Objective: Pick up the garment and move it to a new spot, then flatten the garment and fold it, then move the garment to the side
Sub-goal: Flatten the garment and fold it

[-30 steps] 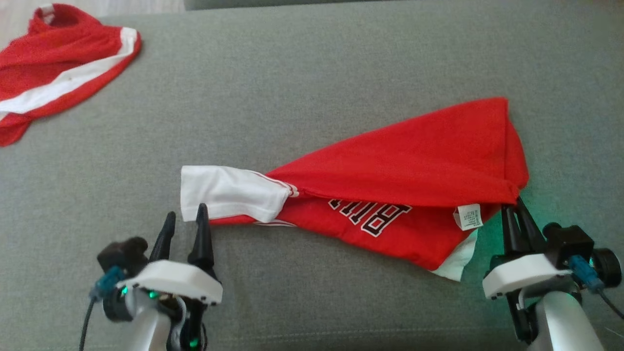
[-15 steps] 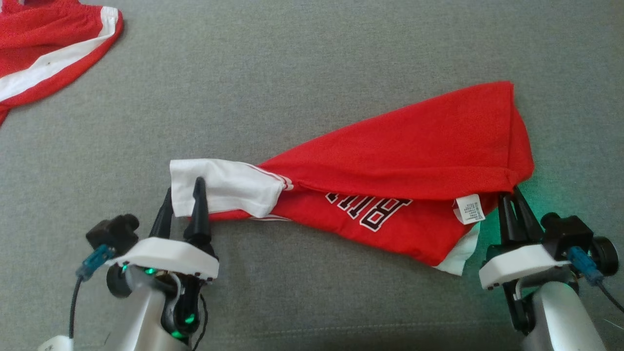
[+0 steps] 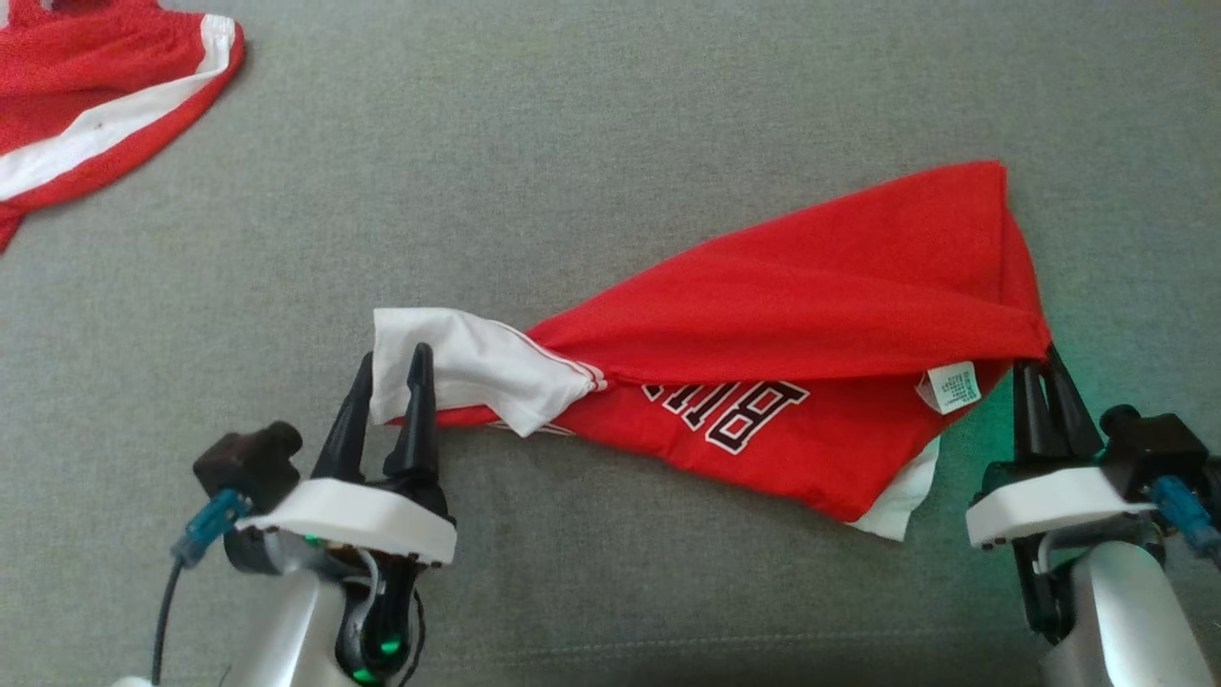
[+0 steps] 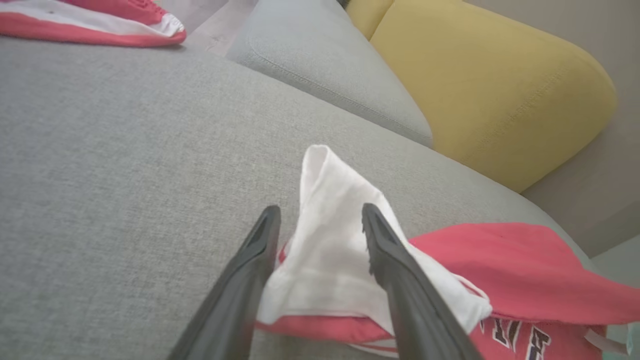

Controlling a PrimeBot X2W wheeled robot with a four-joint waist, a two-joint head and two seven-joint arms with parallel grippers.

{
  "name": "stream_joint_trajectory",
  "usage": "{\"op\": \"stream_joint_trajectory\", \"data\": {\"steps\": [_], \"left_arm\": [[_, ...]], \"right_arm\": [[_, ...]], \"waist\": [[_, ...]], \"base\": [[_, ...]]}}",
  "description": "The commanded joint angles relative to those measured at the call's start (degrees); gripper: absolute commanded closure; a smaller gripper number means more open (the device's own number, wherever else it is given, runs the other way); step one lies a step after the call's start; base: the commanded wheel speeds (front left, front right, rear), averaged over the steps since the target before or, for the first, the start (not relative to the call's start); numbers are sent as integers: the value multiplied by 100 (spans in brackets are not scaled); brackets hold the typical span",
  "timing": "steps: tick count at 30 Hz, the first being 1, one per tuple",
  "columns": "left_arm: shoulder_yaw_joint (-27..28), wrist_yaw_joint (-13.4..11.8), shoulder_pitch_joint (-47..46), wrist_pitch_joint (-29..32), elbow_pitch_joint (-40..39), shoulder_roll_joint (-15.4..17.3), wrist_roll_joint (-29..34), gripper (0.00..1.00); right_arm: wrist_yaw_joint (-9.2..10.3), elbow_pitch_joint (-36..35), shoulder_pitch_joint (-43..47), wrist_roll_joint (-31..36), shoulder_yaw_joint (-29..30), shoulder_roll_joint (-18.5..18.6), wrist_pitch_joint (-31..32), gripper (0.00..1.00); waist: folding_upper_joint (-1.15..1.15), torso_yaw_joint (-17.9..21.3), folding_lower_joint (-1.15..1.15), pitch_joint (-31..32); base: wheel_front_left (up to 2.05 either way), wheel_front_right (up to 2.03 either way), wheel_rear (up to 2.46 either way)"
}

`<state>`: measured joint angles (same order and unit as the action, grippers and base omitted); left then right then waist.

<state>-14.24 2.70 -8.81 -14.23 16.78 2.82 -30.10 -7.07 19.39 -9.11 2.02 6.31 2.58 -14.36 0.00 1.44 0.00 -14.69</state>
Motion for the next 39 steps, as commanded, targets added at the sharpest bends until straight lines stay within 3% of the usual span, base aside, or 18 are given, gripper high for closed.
{"op": "stream_joint_trajectory", "data": {"steps": [1, 11, 19, 23, 28, 29, 32, 39], "left_arm": [[139, -32, -43, -71, -215, 73, 78, 18], [-126, -188, 477, 125, -506, 210, 287, 4], [-300, -174, 541, 186, -586, 170, 247, 16], [-200, -243, 443, 138, -471, 158, 190, 27], [-81, -317, 266, 81, -173, 151, 151, 66], [-81, -317, 266, 81, -173, 151, 151, 66], [-56, -309, 213, 45, -93, 150, 154, 100], [183, -318, 182, -56, -563, 162, 249, 100]], "right_arm": [[-42, -177, -168, 8, -81, 30, -63, 100], [-42, -137, -74, -36, -170, 30, -63, 100], [-42, -80, -51, -25, -228, 30, -63, 100], [-42, -48, -37, -34, -278, 30, -63, 100], [-42, -43, -32, -58, -329, 30, -63, 100], [-42, -43, -32, -58, -329, 30, -63, 100], [-42, -58, -31, -70, -342, 30, -63, 100], [-42, -287, -58, -58, -286, 30, -63, 100]], "waist": [[0, -5, 0, 28], [0, -78, 0, 197], [0, -82, 0, 286], [0, -28, 0, 330], [0, 46, 0, 343], [0, 46, 0, 343], [0, 78, 0, 337], [0, 68, 0, 369]], "base": [[0, 0, 0], [0, 0, 0], [0, 0, 0], [0, 0, 0], [0, 0, 0], [0, 0, 0], [0, 0, 0], [0, 0, 0]]}}
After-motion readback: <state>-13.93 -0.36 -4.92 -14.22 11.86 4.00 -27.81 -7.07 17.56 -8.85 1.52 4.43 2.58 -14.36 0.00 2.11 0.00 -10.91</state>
